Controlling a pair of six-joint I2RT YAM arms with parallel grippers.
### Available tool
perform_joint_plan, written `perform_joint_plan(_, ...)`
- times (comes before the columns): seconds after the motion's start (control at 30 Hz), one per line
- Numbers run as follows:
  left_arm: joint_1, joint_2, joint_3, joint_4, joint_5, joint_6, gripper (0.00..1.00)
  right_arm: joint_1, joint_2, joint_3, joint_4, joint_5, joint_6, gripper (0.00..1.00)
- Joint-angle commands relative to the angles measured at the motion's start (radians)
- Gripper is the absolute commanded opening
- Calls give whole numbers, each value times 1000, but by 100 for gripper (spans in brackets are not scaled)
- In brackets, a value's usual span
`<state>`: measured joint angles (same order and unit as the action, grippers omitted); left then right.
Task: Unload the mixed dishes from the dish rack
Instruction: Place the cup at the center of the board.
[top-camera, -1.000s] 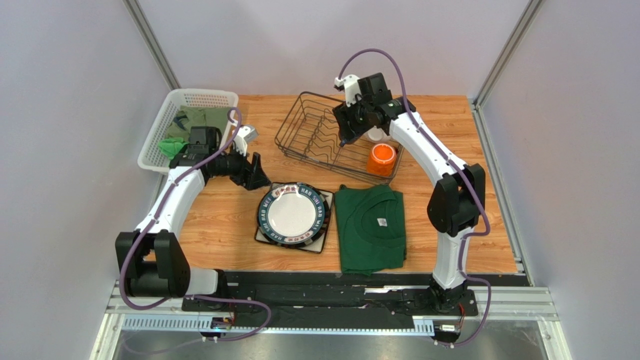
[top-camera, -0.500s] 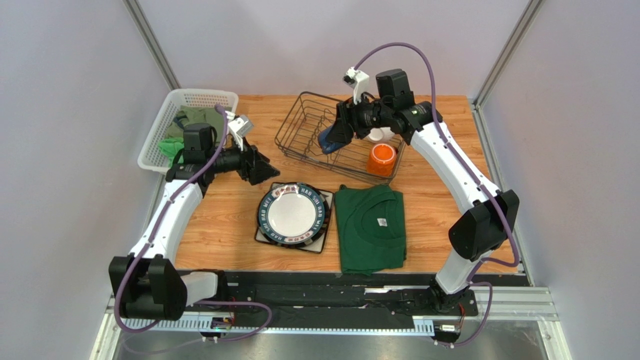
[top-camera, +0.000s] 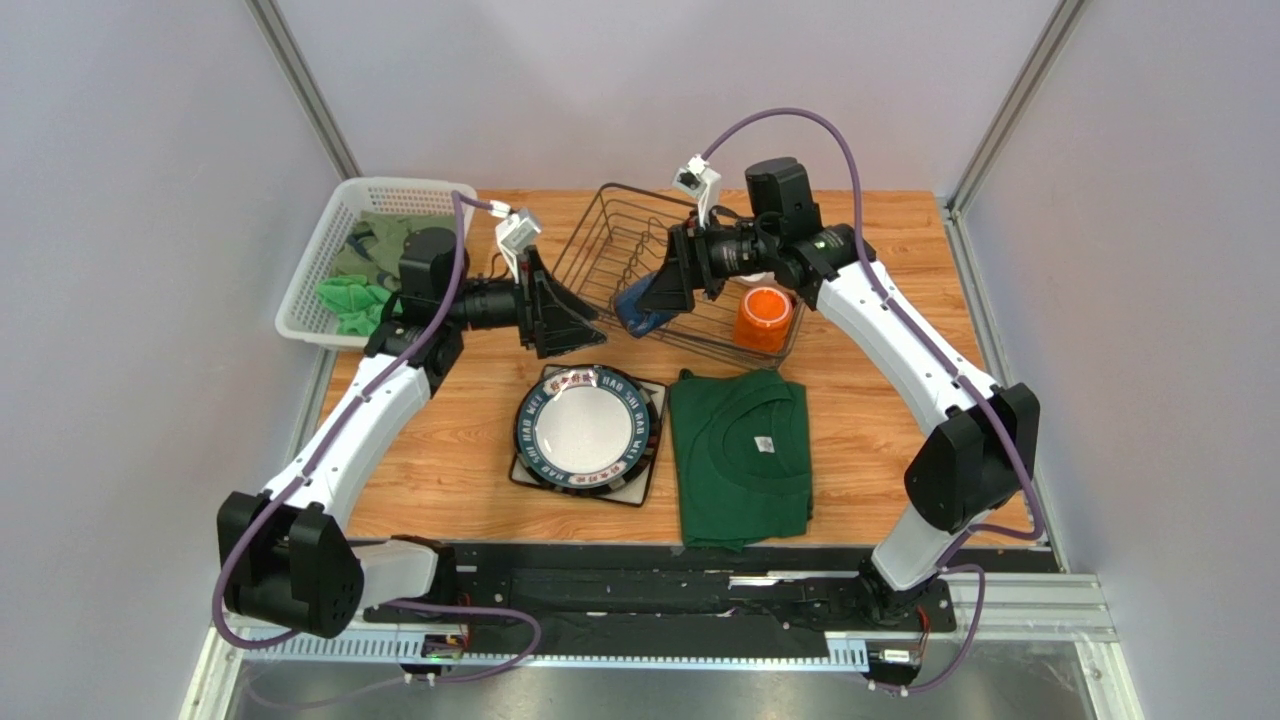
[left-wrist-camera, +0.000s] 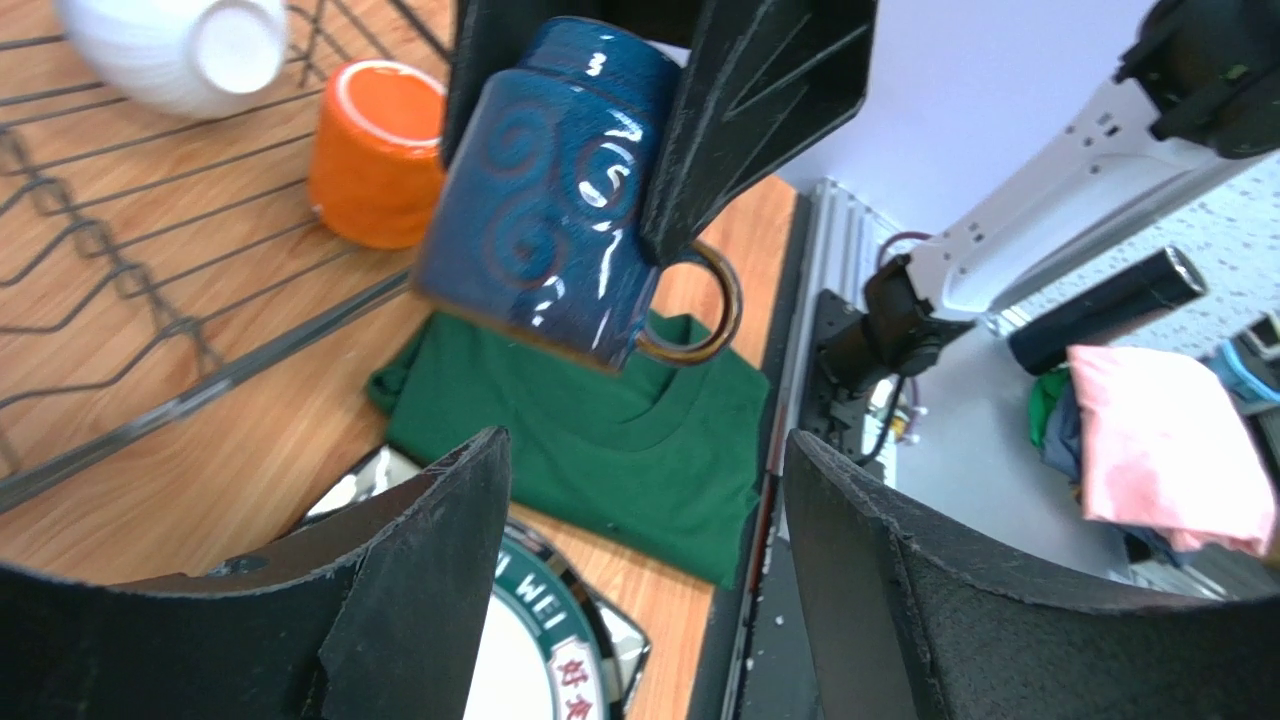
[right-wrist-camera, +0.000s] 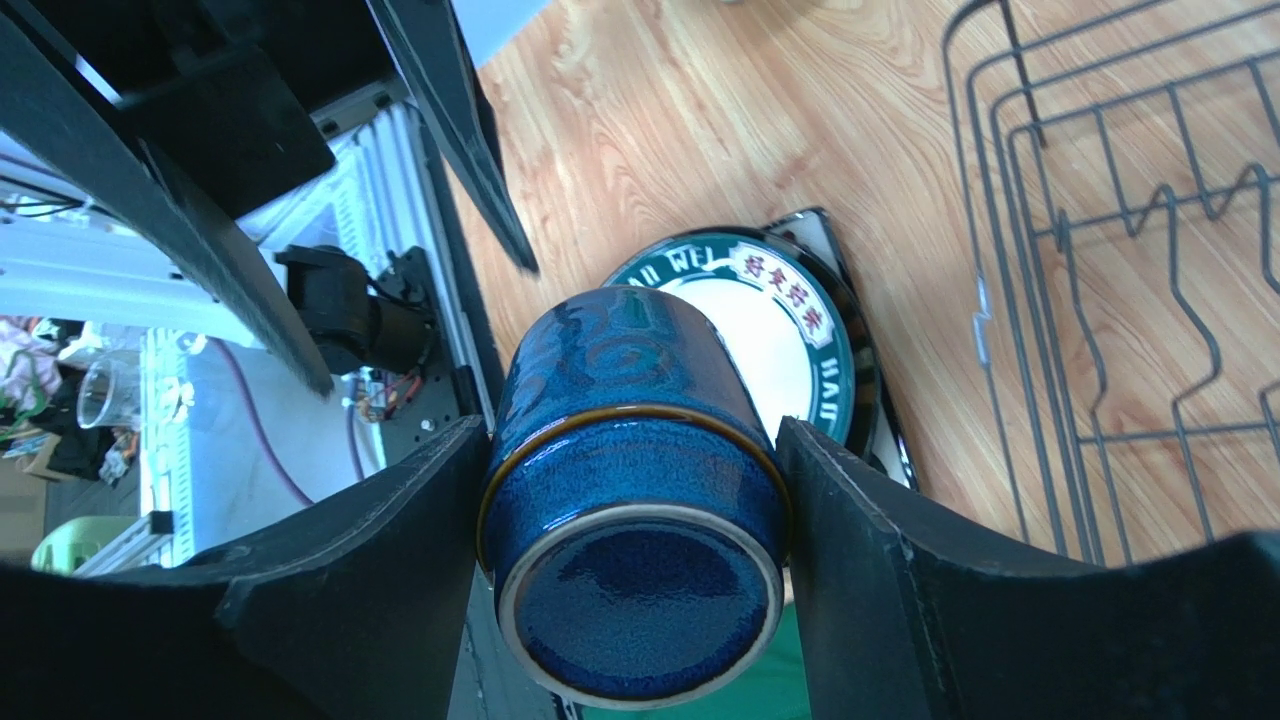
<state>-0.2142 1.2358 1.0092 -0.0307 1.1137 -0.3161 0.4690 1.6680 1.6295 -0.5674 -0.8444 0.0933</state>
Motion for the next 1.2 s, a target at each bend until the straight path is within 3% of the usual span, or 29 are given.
perform_joint_plan(0.0, -34, 27, 39, 133, 31, -97, 74, 5, -65, 10, 109, -96, 52, 37)
perform_joint_plan(0.97, -77, 139, -9, 523, 26, -440, 53, 45, -68, -48, 192, -134, 68, 38)
perform_joint_plan(1.17, -82, 142, -34, 598, 21, -505, 39, 66, -70, -69, 190, -122, 43, 39)
